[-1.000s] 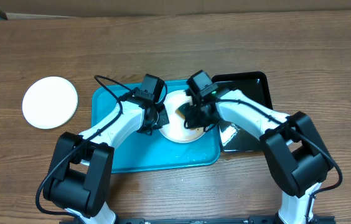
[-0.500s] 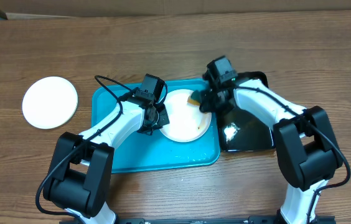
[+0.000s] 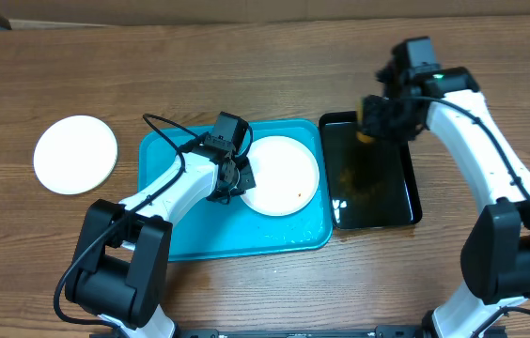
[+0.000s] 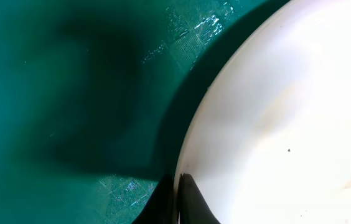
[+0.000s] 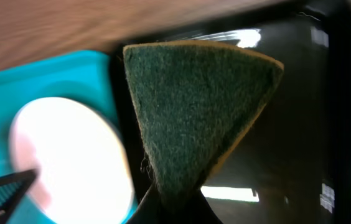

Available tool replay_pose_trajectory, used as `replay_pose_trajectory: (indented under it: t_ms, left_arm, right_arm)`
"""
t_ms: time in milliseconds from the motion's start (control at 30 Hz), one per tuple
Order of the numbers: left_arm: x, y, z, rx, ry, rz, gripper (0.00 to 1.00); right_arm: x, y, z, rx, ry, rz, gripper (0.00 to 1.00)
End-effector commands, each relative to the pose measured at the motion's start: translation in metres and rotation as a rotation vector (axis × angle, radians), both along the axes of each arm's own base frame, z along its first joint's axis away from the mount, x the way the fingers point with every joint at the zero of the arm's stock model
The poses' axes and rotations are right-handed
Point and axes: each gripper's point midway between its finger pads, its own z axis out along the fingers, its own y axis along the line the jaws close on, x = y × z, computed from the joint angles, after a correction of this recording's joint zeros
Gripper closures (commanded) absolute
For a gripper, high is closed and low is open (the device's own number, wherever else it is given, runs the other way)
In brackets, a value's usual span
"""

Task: Clean dirty plates on tray and stack at the side
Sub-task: 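Carry the sponge with the right gripper back into the black tray, then release the sponge in the black tray and raise the right gripper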

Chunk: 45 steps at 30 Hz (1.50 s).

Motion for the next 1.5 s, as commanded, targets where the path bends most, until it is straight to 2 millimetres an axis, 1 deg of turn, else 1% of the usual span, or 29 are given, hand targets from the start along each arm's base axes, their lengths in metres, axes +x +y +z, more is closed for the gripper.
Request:
replay_pose_trajectory:
  t_ms: [0,133,267,467,533,600,633,700,767,867,933,1067,1167,1233,1300,1467]
  left_arm:
    - [-0.005,0.008,-0.007,0.034,0.024,-0.003,0.96]
    - [-0.007,0.007,-0.007,0.027,0.033,-0.005,0.96]
    - [-0.007,0.007,-0.007,0.027,0.033,-0.005,0.94]
    - [-0.006,0.006,-0.007,0.026,0.031,-0.005,0.93]
    - [-0.006,0.006,-0.007,0.026,0.031,-0.005,0.92]
    - [-0.006,0.006,-0.007,0.026,0.031,-0.005,0.91]
    - [-0.006,0.006,-0.007,0.026,0.03,-0.005,0.9]
    - [-0.006,0.006,-0.007,0.026,0.03,-0.005,0.88]
    - [-0.006,0.006,-0.007,0.026,0.03,-0.005,0.83]
    - [-0.006,0.006,-0.007,0.025,0.031,-0.005,0.8]
    - [-0.006,0.006,-0.007,0.022,0.032,-0.006,0.8]
    - [-0.006,0.006,-0.007,0.021,0.032,-0.006,0.8]
    - [-0.006,0.006,-0.007,0.021,0.032,-0.006,0.8]
    - [-0.006,0.005,-0.007,0.021,0.032,-0.006,0.8]
    - [-0.006,0.005,-0.007,0.02,0.033,-0.006,0.81]
    - [-0.006,0.005,-0.007,0.02,0.033,-0.006,0.8]
  right_arm:
    - [-0.009,-0.016,-0.014,-0.035,0.039,-0.024,0.96]
    - [-0.02,-0.031,-0.038,-0.111,0.07,-0.042,0.96]
    - [-0.023,-0.038,-0.056,-0.156,0.065,-0.038,0.96]
    - [-0.025,-0.039,-0.077,-0.158,0.039,-0.033,0.95]
    - [-0.025,-0.039,-0.081,-0.158,0.036,-0.034,0.91]
    - [-0.025,-0.039,-0.083,-0.157,0.03,-0.034,0.76]
    - [-0.025,-0.039,-0.083,-0.157,0.03,-0.034,0.71]
    - [-0.025,-0.039,-0.083,-0.157,0.027,-0.033,0.52]
    - [-0.024,-0.039,-0.083,-0.159,0.02,-0.014,0.46]
    - [-0.021,-0.038,-0.08,-0.163,0.002,0.024,0.44]
    - [-0.017,-0.037,-0.074,-0.162,-0.003,0.023,0.44]
    - [-0.007,-0.036,-0.048,-0.163,-0.012,0.027,0.41]
    - [-0.003,-0.036,-0.036,-0.167,-0.022,0.044,0.4]
    - [-0.003,-0.037,-0.036,-0.172,-0.02,0.046,0.38]
    - [-0.004,-0.037,-0.04,-0.171,-0.016,0.046,0.38]
    - [-0.006,-0.036,-0.057,-0.171,-0.028,0.048,0.38]
